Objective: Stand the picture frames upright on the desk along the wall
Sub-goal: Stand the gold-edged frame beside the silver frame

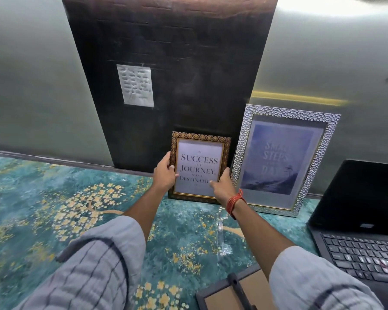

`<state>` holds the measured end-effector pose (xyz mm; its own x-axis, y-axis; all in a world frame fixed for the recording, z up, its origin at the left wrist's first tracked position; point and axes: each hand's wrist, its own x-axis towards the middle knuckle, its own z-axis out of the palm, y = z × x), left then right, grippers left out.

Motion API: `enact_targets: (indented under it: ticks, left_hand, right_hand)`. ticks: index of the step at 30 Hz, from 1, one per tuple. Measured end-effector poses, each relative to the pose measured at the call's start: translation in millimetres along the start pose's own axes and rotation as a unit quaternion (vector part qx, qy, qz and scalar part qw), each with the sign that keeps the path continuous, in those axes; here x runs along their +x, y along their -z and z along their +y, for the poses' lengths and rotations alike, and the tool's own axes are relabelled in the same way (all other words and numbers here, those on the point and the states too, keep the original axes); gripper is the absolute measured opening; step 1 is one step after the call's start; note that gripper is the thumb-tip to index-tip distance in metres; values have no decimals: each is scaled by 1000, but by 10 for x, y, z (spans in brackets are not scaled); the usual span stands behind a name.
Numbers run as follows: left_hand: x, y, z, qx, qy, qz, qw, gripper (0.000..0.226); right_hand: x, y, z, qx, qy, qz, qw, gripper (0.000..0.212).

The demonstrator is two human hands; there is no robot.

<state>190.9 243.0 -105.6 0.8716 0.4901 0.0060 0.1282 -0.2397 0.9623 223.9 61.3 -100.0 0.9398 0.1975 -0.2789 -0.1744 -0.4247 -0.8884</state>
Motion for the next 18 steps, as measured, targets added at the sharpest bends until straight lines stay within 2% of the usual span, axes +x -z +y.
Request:
enact_targets:
  ticks: [5,8,11,13,15,18]
  left_hand:
    - [-96,23,56,-12,15,-35,999,57]
    - [-332,-7,114,46,57,20,997,71]
    - [-892,-70,179,62,57,39,996,69]
    - [-1307,-133,205,77,58,-3,995,68]
    - [-1783,-190,229,110,74,-71,989,73]
    - [-2332,-248,184,177,101,-157,966,93]
  right_hand:
    - [63,35,8,-2,2,-21,1000,97]
    - [-345,72,-84,-80,39,15,996,82]
    - [-874,173,-66,-137,67,37,988,61]
    - [-1157,262,20,-170,61,23,983,55]
    - [-1415,376,180,-208,19,-15,978,50]
    - [-1705,518,386,-304,-20,-72,950,35]
